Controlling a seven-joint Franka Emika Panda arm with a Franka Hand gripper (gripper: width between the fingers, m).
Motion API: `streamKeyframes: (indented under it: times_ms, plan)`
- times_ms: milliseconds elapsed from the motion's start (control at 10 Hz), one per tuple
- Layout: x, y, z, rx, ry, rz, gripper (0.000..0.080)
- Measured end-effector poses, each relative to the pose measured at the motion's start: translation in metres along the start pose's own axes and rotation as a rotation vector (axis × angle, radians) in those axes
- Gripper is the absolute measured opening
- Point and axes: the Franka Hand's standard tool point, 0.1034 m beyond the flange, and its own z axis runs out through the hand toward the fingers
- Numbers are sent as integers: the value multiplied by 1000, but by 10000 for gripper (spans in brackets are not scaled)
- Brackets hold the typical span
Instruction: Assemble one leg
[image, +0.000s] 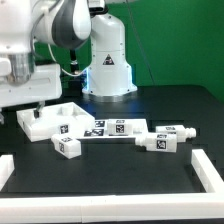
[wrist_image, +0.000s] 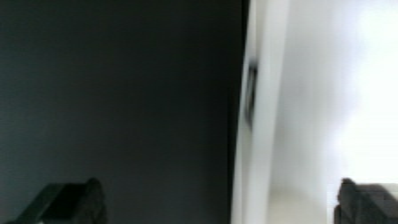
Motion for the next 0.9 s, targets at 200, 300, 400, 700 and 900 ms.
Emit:
streamKeyframes:
  times_ms: [200, 300, 400, 700, 900]
  plan:
    - [4, -9, 8, 16, -15, 17, 650]
    - [3, -9, 9, 14, -14, 14, 650]
    - [3, -9, 9, 14, -15, 15, 650]
    - [3, -10, 10, 15, -16, 14, 387]
    - [2, -10, 10, 15, -16, 14, 77]
